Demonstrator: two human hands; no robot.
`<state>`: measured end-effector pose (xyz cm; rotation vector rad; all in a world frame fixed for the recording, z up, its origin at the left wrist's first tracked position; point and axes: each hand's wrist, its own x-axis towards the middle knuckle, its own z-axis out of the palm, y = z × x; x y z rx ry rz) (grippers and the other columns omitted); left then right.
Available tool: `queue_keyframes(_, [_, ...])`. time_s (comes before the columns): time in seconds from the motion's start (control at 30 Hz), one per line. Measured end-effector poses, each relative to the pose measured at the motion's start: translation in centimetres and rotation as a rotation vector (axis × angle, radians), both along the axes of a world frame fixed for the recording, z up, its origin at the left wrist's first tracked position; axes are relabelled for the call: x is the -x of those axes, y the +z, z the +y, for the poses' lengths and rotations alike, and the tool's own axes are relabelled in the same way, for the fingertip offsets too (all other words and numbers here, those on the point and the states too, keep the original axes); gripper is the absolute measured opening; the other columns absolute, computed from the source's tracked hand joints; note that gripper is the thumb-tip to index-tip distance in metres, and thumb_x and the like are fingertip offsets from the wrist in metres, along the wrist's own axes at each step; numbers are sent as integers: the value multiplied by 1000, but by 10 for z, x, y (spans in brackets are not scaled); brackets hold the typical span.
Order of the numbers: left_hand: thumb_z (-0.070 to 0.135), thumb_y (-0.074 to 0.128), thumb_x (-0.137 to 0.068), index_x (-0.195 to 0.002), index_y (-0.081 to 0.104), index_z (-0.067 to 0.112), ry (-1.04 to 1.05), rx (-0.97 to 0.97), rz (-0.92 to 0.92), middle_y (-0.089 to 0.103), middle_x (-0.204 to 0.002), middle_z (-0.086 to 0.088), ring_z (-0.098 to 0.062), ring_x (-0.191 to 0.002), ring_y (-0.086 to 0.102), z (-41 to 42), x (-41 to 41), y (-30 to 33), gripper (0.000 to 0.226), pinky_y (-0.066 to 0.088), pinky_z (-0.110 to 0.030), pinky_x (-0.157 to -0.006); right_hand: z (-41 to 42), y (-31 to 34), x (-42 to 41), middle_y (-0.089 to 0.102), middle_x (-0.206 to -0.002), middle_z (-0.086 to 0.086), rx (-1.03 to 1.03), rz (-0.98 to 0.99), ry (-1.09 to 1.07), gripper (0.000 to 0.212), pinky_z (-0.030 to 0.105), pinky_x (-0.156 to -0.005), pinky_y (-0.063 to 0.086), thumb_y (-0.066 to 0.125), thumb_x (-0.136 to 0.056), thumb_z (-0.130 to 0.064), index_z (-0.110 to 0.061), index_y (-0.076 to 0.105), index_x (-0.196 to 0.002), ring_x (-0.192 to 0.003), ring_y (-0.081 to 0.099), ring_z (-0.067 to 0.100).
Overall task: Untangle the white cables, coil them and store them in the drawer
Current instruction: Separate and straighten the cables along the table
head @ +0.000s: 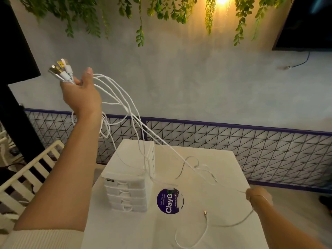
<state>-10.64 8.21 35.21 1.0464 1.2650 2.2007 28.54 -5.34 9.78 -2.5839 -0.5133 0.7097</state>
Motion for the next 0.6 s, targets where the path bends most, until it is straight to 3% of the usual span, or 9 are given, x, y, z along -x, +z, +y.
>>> queue_keyframes(0.1, [32,59,-91,-91,43,24,-63,18,41,46,-81,15,6,-68,48,-6,-14,-1,18,41,-1,-59,16,9,17,60,-111,24,-95,-47,-23,35,37,-80,45,50,-91,-16,8,59,-113,-105,58,38])
queue_keyframes(0.2, [33,59,-91,-83,41,28,-106,38,93,45,-78,15,4,-67,48,-11,-27,-8,20,42,-4,-58,43,41,40,62,-112,20,-238,-103,205,37,36,-88,43,44,-95,-29,0,65,-107,-103,56,33])
queue_keyframes(0.3, [32,60,-90,-75,35,30,-163,52,134,43,-74,13,2,-64,47,-14,-37,-16,29,42,-7,-59,63,83,56,66,-105,11,-508,-71,381,34,38,-89,43,45,-96,-32,-9,68,-103,-94,56,23])
queue_keyframes(0.43, [32,60,-90,-78,40,23,-190,75,168,44,-73,11,1,-62,46,-19,-42,-23,25,42,-5,-54,73,144,78,56,-73,0,-801,-34,557,31,24,-62,40,42,-98,-30,-12,65,-106,-63,46,9])
queue_keyframes(0.6, [35,57,-91,-70,35,22,-289,181,327,42,-66,7,-6,-52,39,-29,-54,-31,33,38,-14,-46,69,196,105,44,-61,-4,-920,58,685,25,12,-43,34,41,-98,-31,-21,63,-104,-50,36,7])
